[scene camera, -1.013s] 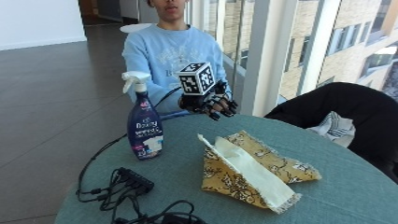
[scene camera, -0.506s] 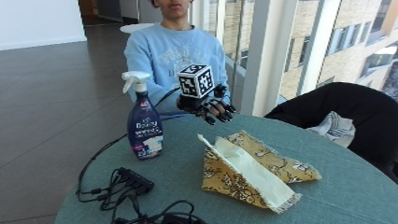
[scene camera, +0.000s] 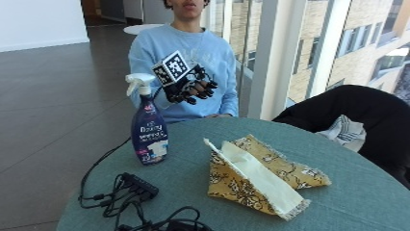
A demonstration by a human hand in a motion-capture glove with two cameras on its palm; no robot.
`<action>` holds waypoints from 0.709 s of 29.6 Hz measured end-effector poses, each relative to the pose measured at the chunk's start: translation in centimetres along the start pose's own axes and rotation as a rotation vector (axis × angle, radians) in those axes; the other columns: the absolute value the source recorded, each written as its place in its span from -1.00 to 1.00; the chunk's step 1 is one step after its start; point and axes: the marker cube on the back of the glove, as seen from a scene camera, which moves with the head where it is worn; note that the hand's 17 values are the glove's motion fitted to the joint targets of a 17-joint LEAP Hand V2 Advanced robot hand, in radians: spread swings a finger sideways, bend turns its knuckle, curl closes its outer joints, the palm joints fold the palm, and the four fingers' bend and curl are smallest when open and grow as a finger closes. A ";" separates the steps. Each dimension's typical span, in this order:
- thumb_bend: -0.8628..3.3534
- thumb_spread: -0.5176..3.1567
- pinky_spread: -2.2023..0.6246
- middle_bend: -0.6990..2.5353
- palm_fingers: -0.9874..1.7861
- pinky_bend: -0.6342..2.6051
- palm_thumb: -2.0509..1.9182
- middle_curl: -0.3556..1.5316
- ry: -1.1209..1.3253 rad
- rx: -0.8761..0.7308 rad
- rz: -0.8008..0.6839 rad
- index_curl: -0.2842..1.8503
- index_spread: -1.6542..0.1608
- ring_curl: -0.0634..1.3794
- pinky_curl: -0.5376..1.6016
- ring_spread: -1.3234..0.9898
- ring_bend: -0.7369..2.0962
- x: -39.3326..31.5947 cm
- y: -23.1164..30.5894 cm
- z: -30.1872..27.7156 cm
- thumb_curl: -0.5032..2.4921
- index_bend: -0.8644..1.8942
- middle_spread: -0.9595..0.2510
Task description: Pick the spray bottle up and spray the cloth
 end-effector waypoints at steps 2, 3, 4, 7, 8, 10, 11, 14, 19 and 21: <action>-0.60 -0.15 0.73 -0.41 0.12 -0.50 0.26 -0.29 -0.032 0.049 0.037 -0.41 0.37 -0.64 -0.25 0.16 -0.35 0.5 1.4 -1.1 -0.50 -0.24 0.48; -0.60 -0.15 0.74 -0.41 0.12 -0.49 0.26 -0.28 -0.047 0.076 0.056 -0.41 0.38 -0.63 -0.24 0.16 -0.35 0.8 2.0 -1.6 -0.49 -0.25 0.48; -0.60 -0.16 0.74 -0.42 0.12 -0.49 0.26 -0.28 -0.059 0.103 0.078 -0.41 0.37 -0.63 -0.24 0.16 -0.35 1.1 2.6 -2.0 -0.49 -0.25 0.48; -0.60 -0.17 0.73 -0.42 0.13 -0.49 0.25 -0.28 -0.054 0.173 0.150 -0.41 0.37 -0.62 -0.23 0.16 -0.34 1.5 3.3 -2.6 -0.49 -0.25 0.48; -0.60 -0.16 0.73 -0.42 0.13 -0.49 0.25 -0.27 -0.043 0.196 0.167 -0.41 0.37 -0.61 -0.23 0.16 -0.34 1.7 3.4 -2.8 -0.49 -0.26 0.48; -0.60 -0.17 0.73 -0.41 0.15 -0.49 0.26 -0.27 -0.025 0.240 0.194 -0.42 0.37 -0.60 -0.23 0.15 -0.32 2.3 3.7 -3.7 -0.49 -0.27 0.48; -0.60 -0.17 0.73 -0.41 0.16 -0.50 0.26 -0.26 -0.020 0.251 0.219 -0.42 0.38 -0.59 -0.23 0.15 -0.31 2.6 4.1 -4.3 -0.49 -0.27 0.47; -0.60 -0.17 0.73 -0.41 0.17 -0.49 0.26 -0.26 -0.019 0.297 0.337 -0.43 0.38 -0.58 -0.23 0.15 -0.31 3.8 5.2 -6.0 -0.49 -0.27 0.47; -0.60 -0.17 0.73 -0.41 0.17 -0.49 0.27 -0.25 -0.051 0.607 0.366 -0.43 0.39 -0.56 -0.22 0.15 -0.31 9.3 4.4 -6.6 -0.48 -0.26 0.46; -0.60 -0.17 0.73 -0.42 0.16 -0.49 0.27 -0.25 -0.106 0.629 0.404 -0.43 0.39 -0.56 -0.22 0.15 -0.31 11.3 4.6 -7.0 -0.48 -0.26 0.46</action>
